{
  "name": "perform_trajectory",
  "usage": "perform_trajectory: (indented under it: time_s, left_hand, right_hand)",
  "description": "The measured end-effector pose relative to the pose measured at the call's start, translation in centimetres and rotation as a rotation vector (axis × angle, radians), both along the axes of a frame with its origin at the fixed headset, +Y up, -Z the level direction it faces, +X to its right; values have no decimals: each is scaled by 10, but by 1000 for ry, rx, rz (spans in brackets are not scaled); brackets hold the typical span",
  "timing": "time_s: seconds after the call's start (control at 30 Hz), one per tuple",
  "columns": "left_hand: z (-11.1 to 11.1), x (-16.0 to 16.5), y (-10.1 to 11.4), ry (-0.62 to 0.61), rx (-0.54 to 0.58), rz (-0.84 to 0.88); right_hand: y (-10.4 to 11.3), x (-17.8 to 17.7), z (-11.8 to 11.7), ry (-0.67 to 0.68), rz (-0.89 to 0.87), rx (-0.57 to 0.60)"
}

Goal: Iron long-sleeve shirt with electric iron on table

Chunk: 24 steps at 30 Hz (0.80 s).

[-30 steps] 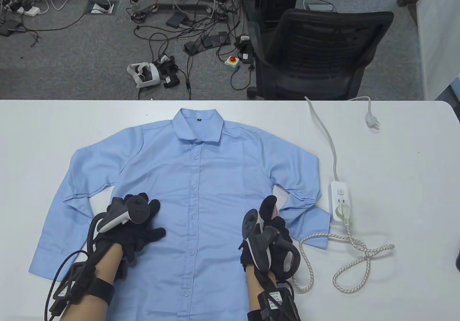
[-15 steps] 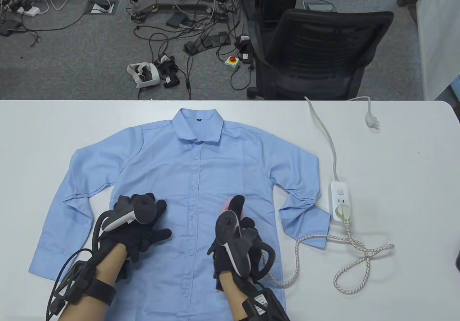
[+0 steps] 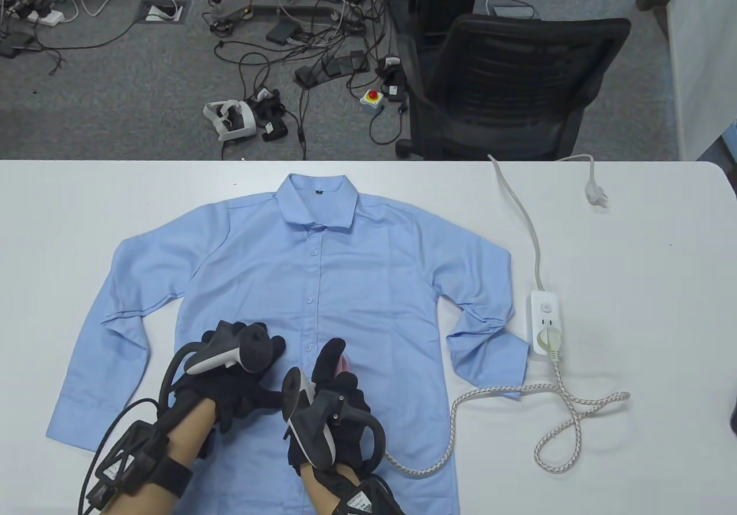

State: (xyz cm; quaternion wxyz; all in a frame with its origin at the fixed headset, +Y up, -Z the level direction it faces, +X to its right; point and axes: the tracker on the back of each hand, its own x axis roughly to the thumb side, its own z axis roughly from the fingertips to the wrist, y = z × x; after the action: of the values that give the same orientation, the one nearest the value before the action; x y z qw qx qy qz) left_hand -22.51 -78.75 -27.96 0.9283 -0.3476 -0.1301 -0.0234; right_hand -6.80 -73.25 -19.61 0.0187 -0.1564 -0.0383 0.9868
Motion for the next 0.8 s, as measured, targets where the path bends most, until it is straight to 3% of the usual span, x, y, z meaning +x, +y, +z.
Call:
perform_trajectory:
  time_s: [0.07,0.17,0.33,0.47,0.63,0.8]
  left_hand:
    - [2,6,4,-29,36,22]
    - [7,16,3,-66,-13,52]
    - [8,22,-10,-98,-28,-97]
    - [8,20,-11,-71,-39,-52]
    - [9,21,-9,-77,-25,-64]
    - [9,21,-8,-79,-21,-63]
  right_hand:
    - [0,-1,0,4,23,2]
    - [-1,-2,-1,-5,28,-18]
    - [-1,-4,0,2,79,-6]
    - [-1,-2,-1,12,51,-27]
    - [3,1,-5,55,108,-190]
    - [6,14,-19,56,-64,-231]
